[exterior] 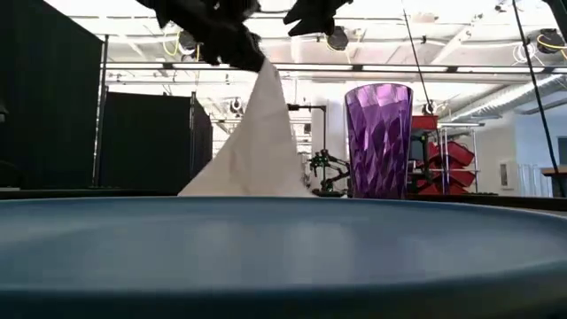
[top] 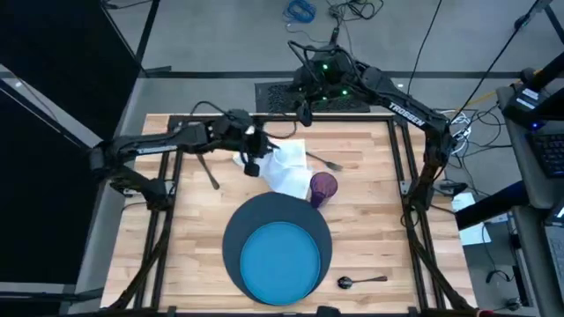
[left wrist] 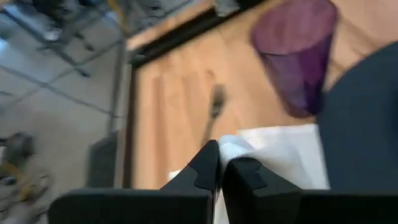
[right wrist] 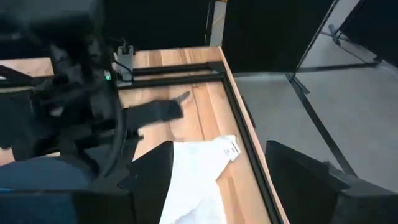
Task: Set table place
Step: Fold the white napkin
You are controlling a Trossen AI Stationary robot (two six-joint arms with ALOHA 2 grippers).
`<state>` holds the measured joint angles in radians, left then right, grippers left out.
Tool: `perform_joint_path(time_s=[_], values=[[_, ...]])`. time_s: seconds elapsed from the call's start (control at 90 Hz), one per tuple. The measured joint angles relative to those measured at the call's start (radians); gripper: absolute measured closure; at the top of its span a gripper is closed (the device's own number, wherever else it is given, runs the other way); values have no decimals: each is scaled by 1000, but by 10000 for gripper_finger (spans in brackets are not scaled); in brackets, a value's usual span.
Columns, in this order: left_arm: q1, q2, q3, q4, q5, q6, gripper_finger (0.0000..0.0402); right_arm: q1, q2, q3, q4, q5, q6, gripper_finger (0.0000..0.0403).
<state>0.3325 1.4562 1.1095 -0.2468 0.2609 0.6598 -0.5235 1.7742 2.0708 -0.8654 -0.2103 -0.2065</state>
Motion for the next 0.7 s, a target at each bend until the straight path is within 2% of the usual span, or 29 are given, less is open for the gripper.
perform_joint_path(time_s=[0.078,0.289,0.5,0.7], values=[[-11,24,0,-22,64,10,402,-35,-16,0,-54,37,-12,169],[-58,18,0,-158,183,27,402,-130,-54,0,-147,27,-7,172],[-152,-26,0,-327,382,-26,402,-171,-59,0,-189,22,3,172],[-239,-67,0,-462,413,-132,402,-169,-56,0,-180,-3,7,172]])
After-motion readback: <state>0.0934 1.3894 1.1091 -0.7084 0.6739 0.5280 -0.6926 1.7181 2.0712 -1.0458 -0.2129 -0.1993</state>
